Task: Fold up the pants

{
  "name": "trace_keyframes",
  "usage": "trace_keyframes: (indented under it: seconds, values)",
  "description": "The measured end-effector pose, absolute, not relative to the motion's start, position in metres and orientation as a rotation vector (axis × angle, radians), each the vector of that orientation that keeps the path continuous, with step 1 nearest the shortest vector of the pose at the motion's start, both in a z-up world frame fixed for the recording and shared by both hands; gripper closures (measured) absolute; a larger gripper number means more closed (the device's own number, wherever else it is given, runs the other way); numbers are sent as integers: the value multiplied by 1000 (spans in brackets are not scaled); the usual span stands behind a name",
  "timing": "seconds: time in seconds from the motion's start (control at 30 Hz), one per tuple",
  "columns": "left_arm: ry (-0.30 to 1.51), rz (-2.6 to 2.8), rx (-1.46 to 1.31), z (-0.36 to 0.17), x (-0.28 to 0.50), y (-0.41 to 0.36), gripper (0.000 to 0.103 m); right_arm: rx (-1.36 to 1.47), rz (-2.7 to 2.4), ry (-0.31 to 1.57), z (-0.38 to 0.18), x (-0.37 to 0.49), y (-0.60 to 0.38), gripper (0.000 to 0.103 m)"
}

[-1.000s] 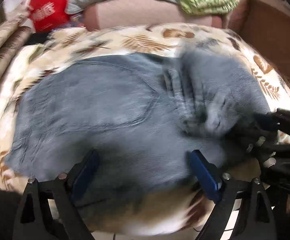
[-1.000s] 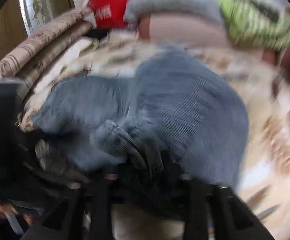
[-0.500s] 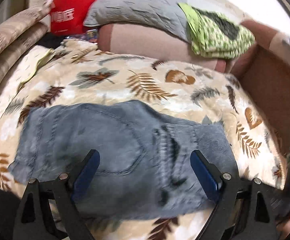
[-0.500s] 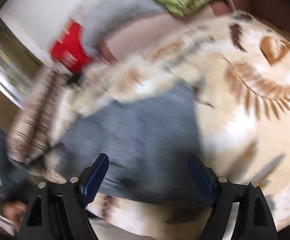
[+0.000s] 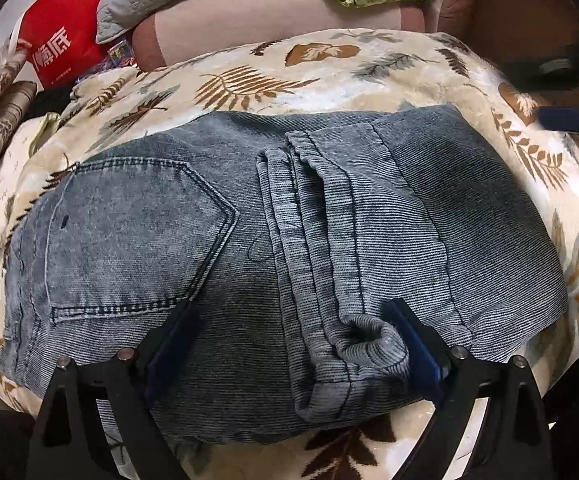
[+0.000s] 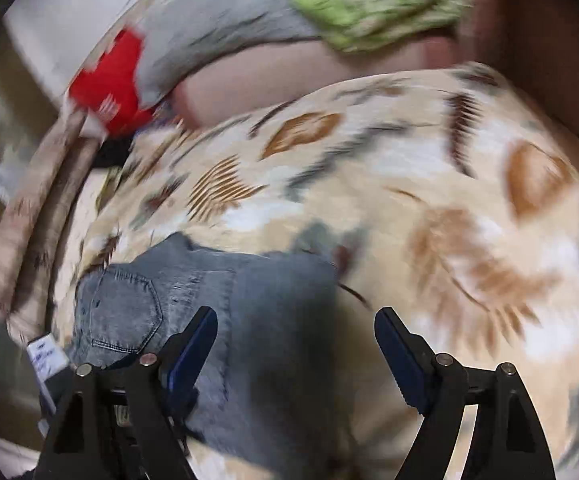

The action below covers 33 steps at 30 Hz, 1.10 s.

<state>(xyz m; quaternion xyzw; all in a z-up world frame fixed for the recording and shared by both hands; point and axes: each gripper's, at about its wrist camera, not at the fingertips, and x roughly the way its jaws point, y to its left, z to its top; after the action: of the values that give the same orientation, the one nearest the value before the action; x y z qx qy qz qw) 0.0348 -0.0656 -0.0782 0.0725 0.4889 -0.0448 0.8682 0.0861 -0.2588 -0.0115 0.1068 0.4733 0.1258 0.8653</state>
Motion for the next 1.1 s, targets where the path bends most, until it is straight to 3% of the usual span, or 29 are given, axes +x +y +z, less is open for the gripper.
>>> trace_keyframes:
  seconds: [0.13, 0.33, 0.43, 0.57, 0.63, 0.8, 0.87, 0.93, 1.1]
  values:
    - [1029, -117, 115, -72, 28, -59, 8, -90, 53, 1209, -85, 132, -236, 20]
    - [948, -150, 46, -50, 8, -38, 9, 99, 81, 1031, -32, 83, -256, 20]
    - [923, -108, -33, -41, 3, -13, 9, 327, 311, 1004, -13, 40, -261, 20]
    - [903, -38, -158, -29, 7, 23, 9, 461, 486, 1120, -62, 19, -251, 19]
    - [909, -24, -212, -23, 10, 35, 9, 482, 438, 1177, -91, 20, -256, 26]
    - [875, -96, -269, -4, 13, 26, 9, 498, 459, 1073, -46, 12, -257, 26]
    - [869, -123, -265, -1, 16, 15, 9, 527, 513, 1092, -55, 15, -252, 25]
    - [874, -158, -258, 1, 20, 2, 9, 547, 511, 1245, -93, 16, -246, 25]
    - [913, -214, -147, -12, 30, -34, 9, 620, 463, 1118, -60, 28, -272, 26]
